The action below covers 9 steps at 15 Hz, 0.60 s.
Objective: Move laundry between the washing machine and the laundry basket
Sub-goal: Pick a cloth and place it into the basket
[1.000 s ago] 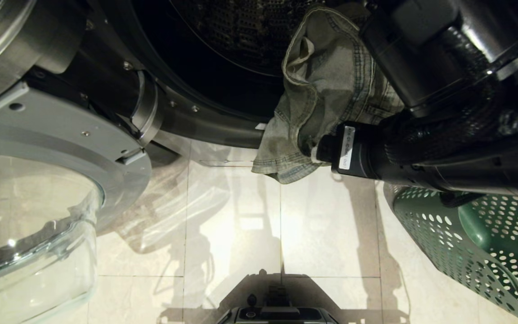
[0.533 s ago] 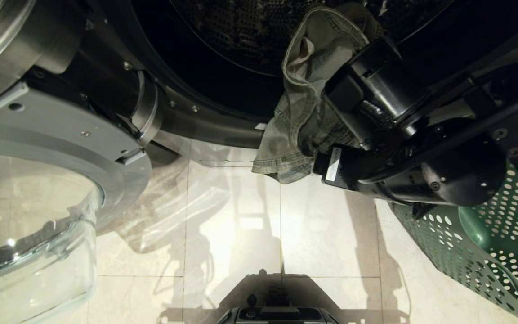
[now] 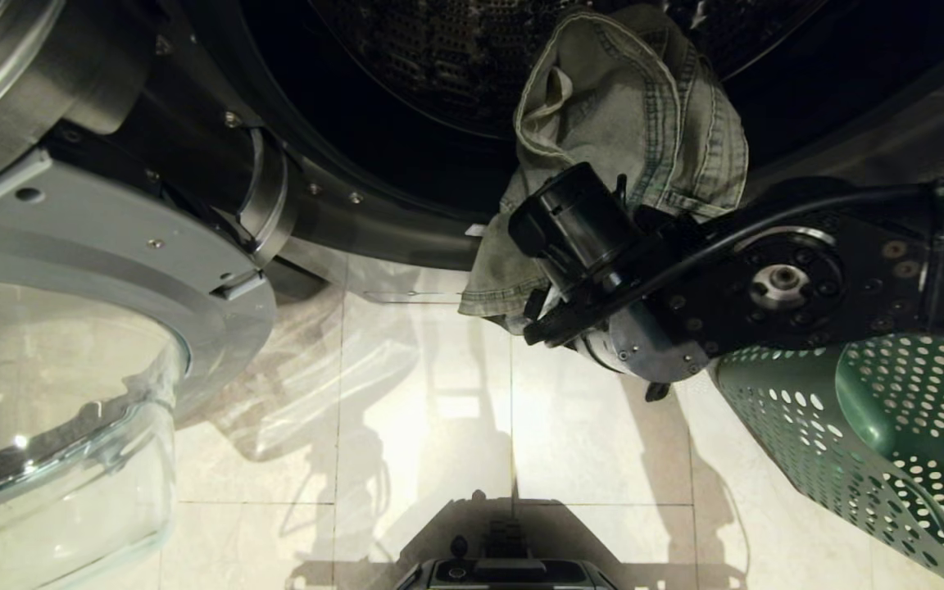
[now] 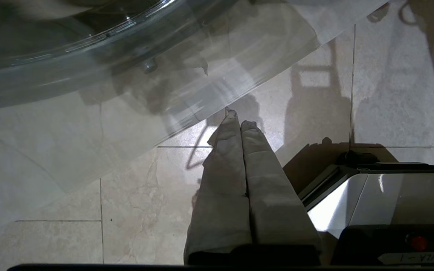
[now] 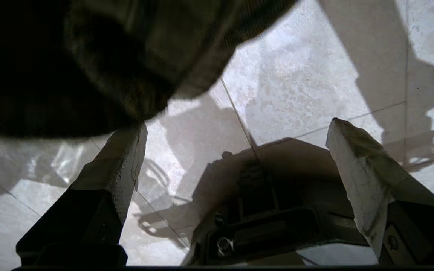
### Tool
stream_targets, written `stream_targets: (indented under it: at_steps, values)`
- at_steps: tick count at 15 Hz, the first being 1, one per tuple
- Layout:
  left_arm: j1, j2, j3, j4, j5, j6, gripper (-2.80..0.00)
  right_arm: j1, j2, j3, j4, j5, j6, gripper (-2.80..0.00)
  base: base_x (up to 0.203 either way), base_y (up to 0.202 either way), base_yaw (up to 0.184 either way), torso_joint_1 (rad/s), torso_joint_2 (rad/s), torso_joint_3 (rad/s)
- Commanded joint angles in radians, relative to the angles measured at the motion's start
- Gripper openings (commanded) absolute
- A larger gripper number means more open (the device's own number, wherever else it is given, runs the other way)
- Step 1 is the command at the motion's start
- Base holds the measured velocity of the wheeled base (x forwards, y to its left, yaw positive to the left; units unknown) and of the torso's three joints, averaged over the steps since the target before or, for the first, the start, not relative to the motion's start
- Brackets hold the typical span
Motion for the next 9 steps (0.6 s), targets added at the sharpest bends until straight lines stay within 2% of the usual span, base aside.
stream_targets:
  at_steps: [1, 4, 9]
  values:
    - [0.0, -0.002, 0.0, 0.0, 0.0, 0.0, -2.8, -0.012, 0.052, -0.026, -0.037, -0.001, 0.004, 0.0, 0.0, 0.0, 0.0, 0.0, 0.0, 0.0]
    - [0.0, -0.002, 0.0, 0.0, 0.0, 0.0, -2.8, -0.03, 0.101, -0.109, -0.109, 0.035, 0.0, 0.0, 0.0, 0.0, 0.0, 0.0, 0.0, 0.0]
    - [-0.001, -0.002, 0.0, 0.0, 0.0, 0.0, -2.8, -0.033, 0.119, -0.128, -0.146, 0.107, 0.0, 0.0, 0.0, 0.0, 0.0, 0.0, 0.0, 0.0]
